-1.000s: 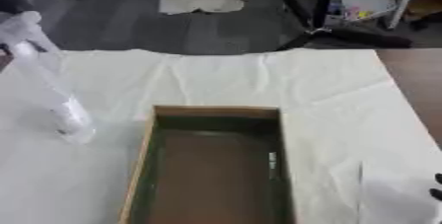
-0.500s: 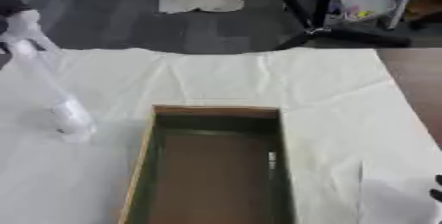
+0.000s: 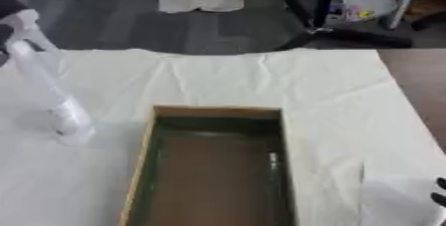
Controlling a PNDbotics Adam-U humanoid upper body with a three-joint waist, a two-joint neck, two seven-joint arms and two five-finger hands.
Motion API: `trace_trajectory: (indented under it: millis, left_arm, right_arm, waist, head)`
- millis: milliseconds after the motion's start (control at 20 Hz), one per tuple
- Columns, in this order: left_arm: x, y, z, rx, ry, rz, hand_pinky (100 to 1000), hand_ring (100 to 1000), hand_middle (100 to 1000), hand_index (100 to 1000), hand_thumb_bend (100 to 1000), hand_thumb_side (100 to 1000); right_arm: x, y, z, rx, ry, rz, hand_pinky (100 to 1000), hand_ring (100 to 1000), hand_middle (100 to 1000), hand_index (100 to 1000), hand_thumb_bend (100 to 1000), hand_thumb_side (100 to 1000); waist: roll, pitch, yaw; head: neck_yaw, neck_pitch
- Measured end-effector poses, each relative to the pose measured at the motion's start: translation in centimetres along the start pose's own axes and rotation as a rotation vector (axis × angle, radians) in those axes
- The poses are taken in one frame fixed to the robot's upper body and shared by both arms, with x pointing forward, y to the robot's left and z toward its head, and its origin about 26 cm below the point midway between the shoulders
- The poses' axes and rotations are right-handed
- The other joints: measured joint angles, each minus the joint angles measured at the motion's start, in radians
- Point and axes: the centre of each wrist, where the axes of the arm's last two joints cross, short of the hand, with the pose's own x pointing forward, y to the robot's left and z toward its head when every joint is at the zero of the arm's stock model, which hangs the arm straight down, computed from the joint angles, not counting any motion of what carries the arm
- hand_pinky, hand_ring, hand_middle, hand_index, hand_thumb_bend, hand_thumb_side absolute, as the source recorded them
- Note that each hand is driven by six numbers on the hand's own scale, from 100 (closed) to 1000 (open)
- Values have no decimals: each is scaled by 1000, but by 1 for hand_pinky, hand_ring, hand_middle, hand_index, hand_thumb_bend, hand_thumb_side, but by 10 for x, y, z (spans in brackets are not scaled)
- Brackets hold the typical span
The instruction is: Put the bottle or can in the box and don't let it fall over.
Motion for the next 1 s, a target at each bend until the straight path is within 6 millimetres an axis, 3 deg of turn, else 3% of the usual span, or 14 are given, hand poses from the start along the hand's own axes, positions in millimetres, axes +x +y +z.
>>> trace_trajectory:
  millis: [400, 600, 1000]
  left_arm:
    - [-1, -1, 0, 8, 6, 0, 870, 723, 736, 801, 100, 466]
    - [-1, -3, -2, 7, 4, 4, 851, 653, 725, 792, 100, 458]
    - [-2, -4, -2, 13, 6, 11, 833, 577, 620, 734, 100, 430]
  right_arm:
    - [0, 1, 0, -1, 5, -5, 739, 798, 803, 723, 100, 813]
    - [0, 2, 0, -4, 10, -8, 739, 797, 804, 723, 100, 816]
    - [0, 3, 0, -5, 24, -12, 740, 797, 804, 723, 100, 820]
  waist:
    - [3, 0, -1]
    - [3, 0, -1]
    - [4, 0, 1]
  head:
    - [-1, 0]
    - [-2, 0]
    - [-5, 0]
